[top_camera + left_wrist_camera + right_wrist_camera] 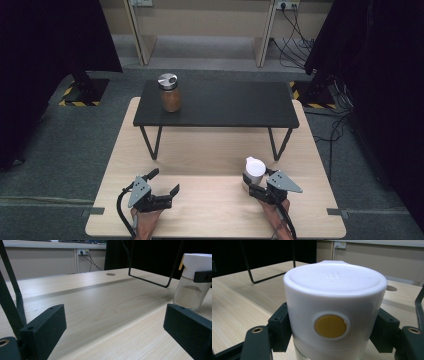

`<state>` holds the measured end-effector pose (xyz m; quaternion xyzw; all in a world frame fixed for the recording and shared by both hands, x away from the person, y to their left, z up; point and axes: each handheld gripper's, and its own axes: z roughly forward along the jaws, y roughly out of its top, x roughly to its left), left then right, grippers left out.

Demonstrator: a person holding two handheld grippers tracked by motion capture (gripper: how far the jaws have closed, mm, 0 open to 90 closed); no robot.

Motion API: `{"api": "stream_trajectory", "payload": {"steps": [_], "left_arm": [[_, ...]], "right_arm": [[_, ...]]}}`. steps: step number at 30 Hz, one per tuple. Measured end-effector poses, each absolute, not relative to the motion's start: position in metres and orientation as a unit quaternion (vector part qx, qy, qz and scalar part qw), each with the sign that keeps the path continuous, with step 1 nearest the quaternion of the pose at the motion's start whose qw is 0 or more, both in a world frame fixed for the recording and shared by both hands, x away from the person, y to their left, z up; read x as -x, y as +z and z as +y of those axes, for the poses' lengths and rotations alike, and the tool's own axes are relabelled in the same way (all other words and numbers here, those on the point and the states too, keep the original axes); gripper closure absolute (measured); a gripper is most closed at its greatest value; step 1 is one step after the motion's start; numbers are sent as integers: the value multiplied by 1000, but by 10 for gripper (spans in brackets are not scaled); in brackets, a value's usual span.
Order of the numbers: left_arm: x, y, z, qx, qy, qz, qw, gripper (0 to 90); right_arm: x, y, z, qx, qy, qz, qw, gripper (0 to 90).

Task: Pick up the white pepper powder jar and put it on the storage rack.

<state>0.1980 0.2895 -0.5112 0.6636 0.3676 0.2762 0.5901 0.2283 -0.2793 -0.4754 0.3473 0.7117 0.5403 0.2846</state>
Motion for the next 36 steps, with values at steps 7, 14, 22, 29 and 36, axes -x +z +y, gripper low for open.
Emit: {"api": "stream_trajectory", "payload": {"steps": [7,14,22,29,36], "left_arm": [[-198,-511,290,-664,275,367,591,37],[-198,-512,290,-664,274,365,592,35],[-198,-512,290,-663,275,365,593,30],[-198,-512,290,-663,275,364,594,24],[-199,-512,291,-663,274,364,594,24]], "right_arm": [[-226,-467,-281,-341,547,711,281,307],[-225,-454,-285,-342,550,711,275,308],[-227,-436,-290,-336,559,709,270,308],[-228,-414,-291,-321,568,710,263,308],[-232,-390,-288,-309,570,720,248,308]]}}
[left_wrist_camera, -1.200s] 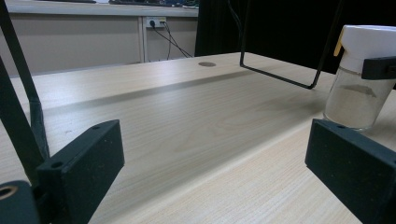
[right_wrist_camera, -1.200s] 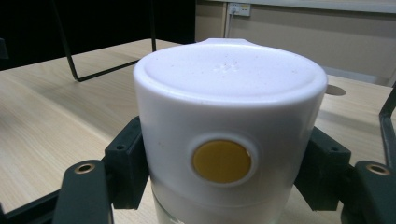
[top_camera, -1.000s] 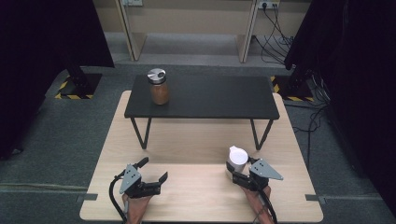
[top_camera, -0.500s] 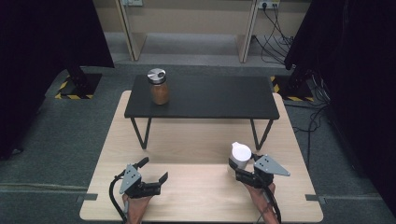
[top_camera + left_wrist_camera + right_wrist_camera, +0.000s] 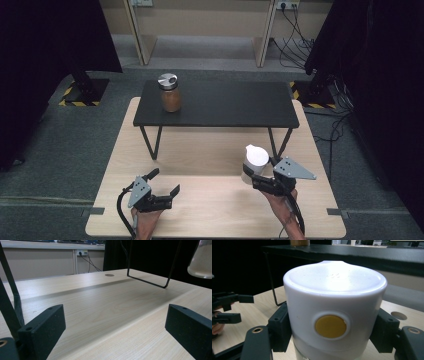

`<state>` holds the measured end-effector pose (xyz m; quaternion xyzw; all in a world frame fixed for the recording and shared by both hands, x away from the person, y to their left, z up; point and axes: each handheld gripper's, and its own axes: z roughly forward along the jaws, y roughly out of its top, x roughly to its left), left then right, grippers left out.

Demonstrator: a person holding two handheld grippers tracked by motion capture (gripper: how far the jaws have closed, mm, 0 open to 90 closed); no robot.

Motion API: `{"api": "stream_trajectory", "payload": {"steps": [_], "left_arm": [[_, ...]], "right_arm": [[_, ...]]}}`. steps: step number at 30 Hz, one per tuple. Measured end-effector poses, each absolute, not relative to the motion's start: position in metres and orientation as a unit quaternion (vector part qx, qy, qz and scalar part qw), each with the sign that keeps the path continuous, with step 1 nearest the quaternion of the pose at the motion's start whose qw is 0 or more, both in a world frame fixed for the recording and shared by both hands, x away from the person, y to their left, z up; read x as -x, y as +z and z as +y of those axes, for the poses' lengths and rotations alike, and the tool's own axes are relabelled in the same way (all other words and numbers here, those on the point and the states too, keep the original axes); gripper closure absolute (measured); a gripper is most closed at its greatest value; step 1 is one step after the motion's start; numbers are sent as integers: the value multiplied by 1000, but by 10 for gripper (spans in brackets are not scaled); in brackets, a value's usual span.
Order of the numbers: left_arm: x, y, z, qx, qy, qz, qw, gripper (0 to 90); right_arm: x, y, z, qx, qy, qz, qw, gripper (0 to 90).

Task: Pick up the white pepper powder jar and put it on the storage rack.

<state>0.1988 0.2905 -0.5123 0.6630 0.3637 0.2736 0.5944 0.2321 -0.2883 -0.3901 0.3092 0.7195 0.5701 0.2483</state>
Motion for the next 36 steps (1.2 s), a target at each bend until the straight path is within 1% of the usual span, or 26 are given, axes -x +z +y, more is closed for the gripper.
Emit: {"api": "stream_trajectory", "payload": {"steps": [8,18,25,33,36], "left_arm": [[-199,-513,291,-663,273,362,595,23],[-199,-512,291,-664,272,363,595,23],[-199,-512,291,-664,271,363,595,25],[-200,-512,291,-664,271,363,595,25],[-200,-512,291,-664,271,364,594,25]], "right_arm": [[-244,-359,-285,-300,576,722,240,308],[-261,-319,-278,-295,573,724,246,308],[-278,-290,-276,-304,579,719,235,308],[-298,-259,-264,-310,572,723,234,308],[-306,-249,-256,-318,565,722,242,308]]}}
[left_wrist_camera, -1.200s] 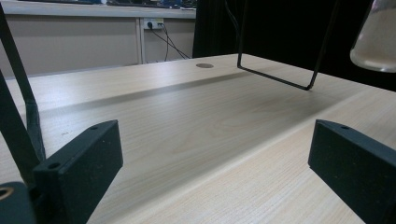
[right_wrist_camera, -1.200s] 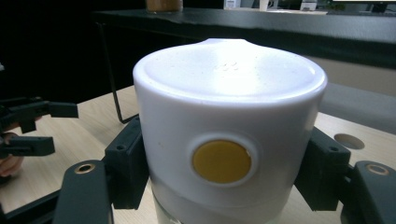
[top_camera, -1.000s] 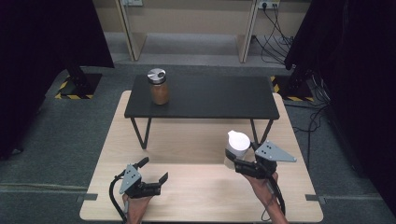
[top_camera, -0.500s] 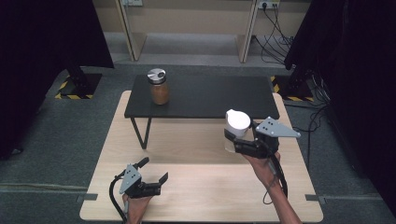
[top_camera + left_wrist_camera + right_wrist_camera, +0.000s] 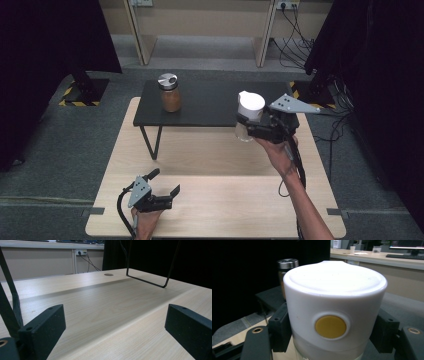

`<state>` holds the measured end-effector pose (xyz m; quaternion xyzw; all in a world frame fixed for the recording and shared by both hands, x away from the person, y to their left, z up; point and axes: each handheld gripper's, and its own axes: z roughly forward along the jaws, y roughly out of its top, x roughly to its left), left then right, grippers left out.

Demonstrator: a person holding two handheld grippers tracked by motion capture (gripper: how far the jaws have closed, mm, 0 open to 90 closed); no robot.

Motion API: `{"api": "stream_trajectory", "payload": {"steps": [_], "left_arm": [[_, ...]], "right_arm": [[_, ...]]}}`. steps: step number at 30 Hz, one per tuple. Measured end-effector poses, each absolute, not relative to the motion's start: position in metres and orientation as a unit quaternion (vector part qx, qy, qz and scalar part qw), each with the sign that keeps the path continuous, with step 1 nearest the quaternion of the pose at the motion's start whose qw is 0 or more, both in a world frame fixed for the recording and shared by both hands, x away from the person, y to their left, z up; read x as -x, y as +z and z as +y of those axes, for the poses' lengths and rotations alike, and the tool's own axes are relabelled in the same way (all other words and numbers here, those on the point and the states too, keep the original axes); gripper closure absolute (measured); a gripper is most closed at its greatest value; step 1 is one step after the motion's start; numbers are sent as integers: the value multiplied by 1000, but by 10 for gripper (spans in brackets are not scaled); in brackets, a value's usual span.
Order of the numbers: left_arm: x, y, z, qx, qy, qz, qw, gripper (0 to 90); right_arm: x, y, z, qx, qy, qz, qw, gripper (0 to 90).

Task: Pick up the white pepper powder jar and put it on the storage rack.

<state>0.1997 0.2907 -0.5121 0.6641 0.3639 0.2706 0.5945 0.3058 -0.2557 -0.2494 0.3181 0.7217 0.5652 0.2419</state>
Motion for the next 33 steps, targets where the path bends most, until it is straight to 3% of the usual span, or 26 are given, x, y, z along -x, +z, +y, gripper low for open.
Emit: {"api": "stream_trajectory", "payload": {"steps": [12,33], "left_arm": [[-200,-512,291,-665,271,364,594,26],[-200,-512,292,-664,267,365,595,26]], "right_arm": [[-341,-239,-229,-368,552,700,264,309],[-372,-244,-199,-393,527,692,299,309]]}}
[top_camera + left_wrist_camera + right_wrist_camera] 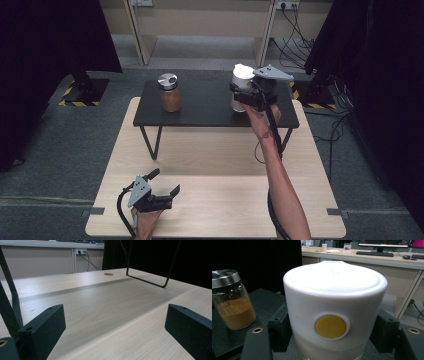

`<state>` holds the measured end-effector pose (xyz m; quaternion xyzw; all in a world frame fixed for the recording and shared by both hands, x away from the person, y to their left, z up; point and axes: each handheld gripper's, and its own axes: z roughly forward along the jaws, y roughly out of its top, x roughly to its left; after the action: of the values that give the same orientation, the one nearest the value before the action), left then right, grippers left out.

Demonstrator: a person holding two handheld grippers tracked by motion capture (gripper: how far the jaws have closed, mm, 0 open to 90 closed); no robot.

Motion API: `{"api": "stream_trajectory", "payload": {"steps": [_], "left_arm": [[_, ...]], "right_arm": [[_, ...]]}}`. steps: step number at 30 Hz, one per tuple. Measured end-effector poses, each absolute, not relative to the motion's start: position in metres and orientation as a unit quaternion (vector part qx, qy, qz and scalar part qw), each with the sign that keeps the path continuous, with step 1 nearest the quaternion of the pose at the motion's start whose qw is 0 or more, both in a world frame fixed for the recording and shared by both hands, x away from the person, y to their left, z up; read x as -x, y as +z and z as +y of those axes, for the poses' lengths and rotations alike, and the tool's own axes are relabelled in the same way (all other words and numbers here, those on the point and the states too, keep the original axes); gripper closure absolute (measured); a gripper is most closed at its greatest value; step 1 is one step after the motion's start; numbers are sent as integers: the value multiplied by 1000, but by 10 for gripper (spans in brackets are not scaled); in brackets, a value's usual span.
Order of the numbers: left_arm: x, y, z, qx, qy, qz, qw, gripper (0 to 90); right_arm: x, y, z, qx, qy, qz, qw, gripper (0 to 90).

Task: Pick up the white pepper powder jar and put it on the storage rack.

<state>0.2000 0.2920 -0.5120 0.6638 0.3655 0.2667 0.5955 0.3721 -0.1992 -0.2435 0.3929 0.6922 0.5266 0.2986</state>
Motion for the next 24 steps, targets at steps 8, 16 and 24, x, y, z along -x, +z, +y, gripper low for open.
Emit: {"api": "stream_trajectory", "payload": {"steps": [8,16,24], "left_arm": [[-200,-512,292,-664,266,366,596,25],[-200,-512,292,-663,265,366,597,25],[-200,-512,292,-663,265,366,597,24]], "right_arm": [[-378,-247,-195,-399,527,687,303,309],[-381,-253,-192,-408,526,680,308,309],[-382,-260,-190,-408,524,678,315,308]]}}
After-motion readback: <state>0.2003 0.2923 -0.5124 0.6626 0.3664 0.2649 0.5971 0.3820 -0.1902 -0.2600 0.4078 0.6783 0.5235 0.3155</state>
